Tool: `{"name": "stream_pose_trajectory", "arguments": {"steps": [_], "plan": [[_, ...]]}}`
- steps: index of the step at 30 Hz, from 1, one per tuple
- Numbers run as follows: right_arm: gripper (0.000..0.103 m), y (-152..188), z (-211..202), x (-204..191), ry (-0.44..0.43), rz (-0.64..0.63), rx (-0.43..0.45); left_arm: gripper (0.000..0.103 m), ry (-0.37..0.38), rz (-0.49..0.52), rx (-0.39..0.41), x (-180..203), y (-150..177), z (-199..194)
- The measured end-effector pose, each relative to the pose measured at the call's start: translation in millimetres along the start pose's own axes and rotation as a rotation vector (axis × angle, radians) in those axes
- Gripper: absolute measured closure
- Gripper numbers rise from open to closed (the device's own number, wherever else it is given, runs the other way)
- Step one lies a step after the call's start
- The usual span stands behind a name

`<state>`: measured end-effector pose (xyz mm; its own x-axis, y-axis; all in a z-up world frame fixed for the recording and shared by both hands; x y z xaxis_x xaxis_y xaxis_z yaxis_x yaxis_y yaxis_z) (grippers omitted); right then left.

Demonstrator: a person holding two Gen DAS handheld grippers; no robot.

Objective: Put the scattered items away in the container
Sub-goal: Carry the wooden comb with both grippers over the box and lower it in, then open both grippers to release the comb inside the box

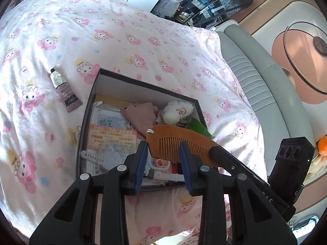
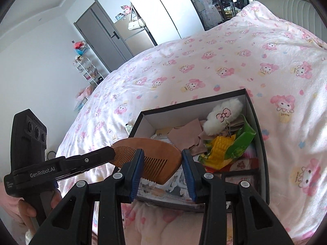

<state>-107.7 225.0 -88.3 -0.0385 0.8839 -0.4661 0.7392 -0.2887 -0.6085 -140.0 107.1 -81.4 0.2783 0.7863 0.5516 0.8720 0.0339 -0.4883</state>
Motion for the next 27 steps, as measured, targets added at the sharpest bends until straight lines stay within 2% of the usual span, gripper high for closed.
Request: {"name": "stream_pose_trajectory", "arguments": {"steps": [4, 7, 11, 13, 19, 24, 27], "plan": [[0.067, -11.2, 13.1, -0.8, 0.039, -0.012, 0.006, 0.071, 0.009, 0.014, 0.023, 3.9, -16.2, 6.9], [0.067, -8.0, 31.2, 1.9, 0.062, 0.002, -0.014, 0.07, -0.014, -0.009, -0.006, -8.3, -17.4, 27.2], [0.067, 2.6, 58.9, 12.5, 0.067, 0.055, -0.05, 0.07, -0.068, -0.053, -0.082, -31.4, 2.2, 55.9], [0.068, 7.6, 69.7, 22.4, 0.094, 0.08, -0.035, 0.07, -0.08, -0.081, -0.118, -42.4, 13.2, 70.4], [0.067, 29.2, 108.2, 40.2, 0.185, 0.106, -0.165, 0.07, -0.158, -0.079, -0.193, -55.4, 31.6, 93.1], [0.067, 38.3, 114.0, 42.8, 0.231, 0.122, -0.172, 0.067, -0.215, -0.073, -0.243, -61.0, 37.1, 101.5], [0.067, 40.3, 106.1, 41.8, 0.253, 0.128, -0.134, 0.067, -0.227, -0.067, -0.243, -59.2, 38.3, 97.0]]}}
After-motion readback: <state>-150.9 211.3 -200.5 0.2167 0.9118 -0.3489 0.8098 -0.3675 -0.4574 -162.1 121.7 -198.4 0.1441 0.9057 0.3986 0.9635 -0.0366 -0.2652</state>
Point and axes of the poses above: each gripper's, at about its wrist camera, not at the fingertips, and z roughly the way its jaws point, x to its right, y to its underside, the point moved 5 cm from there along z, roughly the way its jaws point, and after that the axes turned 2 degrees about z, right-handed, at the moved point
